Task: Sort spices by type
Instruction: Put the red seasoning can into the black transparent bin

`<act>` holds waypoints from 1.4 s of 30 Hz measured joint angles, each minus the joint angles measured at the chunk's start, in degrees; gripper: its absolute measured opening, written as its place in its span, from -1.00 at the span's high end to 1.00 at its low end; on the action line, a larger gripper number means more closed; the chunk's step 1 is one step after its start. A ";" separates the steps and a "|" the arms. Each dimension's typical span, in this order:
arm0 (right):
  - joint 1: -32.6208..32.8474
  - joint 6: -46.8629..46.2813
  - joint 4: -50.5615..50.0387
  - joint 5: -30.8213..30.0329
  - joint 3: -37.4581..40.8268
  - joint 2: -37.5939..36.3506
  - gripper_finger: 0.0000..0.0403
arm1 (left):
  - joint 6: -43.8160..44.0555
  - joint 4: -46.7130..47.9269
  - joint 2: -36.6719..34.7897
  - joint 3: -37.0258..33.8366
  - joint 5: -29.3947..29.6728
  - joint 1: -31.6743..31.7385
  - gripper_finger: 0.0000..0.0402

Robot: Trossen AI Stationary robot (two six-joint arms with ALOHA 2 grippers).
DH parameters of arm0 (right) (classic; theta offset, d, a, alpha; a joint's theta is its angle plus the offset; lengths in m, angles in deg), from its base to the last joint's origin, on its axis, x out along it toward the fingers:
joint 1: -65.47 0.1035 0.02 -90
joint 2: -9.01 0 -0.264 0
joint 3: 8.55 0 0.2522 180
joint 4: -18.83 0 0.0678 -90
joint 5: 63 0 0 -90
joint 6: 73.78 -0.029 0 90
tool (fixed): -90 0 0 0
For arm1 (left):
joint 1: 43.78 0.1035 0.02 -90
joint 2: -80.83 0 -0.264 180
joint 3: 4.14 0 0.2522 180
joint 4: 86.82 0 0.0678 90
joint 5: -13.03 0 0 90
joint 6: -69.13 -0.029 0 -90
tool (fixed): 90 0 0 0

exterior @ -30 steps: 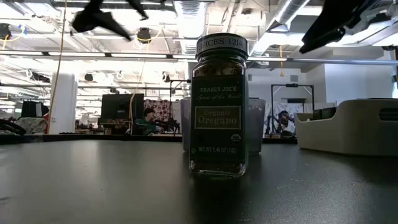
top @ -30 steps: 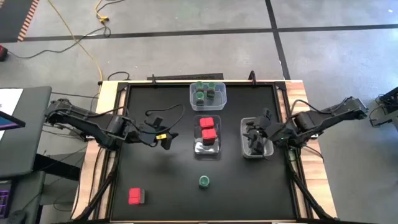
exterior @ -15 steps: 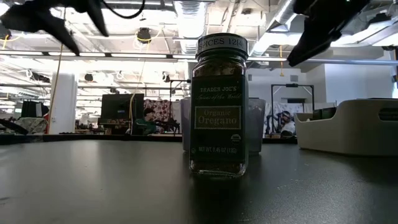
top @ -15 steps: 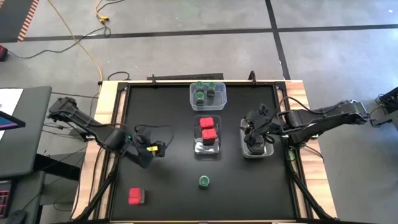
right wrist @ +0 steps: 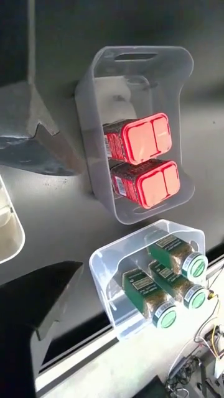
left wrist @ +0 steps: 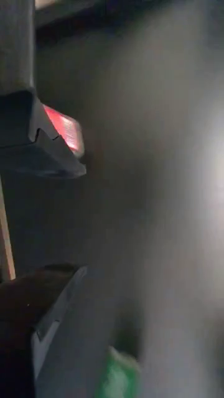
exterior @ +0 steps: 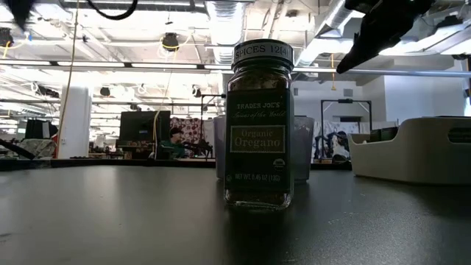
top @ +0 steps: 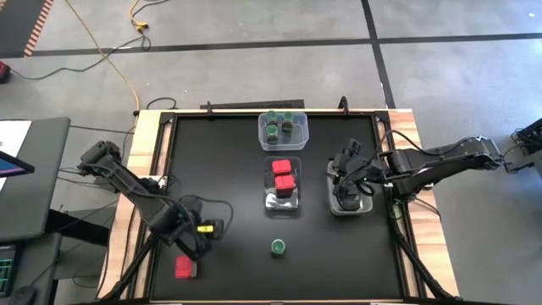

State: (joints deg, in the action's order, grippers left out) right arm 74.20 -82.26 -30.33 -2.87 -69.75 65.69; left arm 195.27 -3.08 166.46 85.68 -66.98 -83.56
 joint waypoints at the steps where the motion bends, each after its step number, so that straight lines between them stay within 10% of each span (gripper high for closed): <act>1: 0.00 0.01 -0.02 0.02 0.00 0.00 -0.32 | 0.30 0.06 1.25 0.63 -2.20 -0.38 -0.09; 29: 0.00 -3.46 0.09 0.09 0.00 0.00 -0.32 | -4.85 -2.39 7.30 4.03 -4.58 -7.18 -0.01; 42: 0.00 -3.68 0.11 0.09 0.00 0.00 -0.32 | -2.08 5.66 7.27 3.96 -5.11 -6.63 -0.62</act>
State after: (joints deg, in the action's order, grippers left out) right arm 74.20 -85.94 -30.22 -2.78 -69.75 65.69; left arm 193.18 2.58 173.74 89.65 -72.09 -90.19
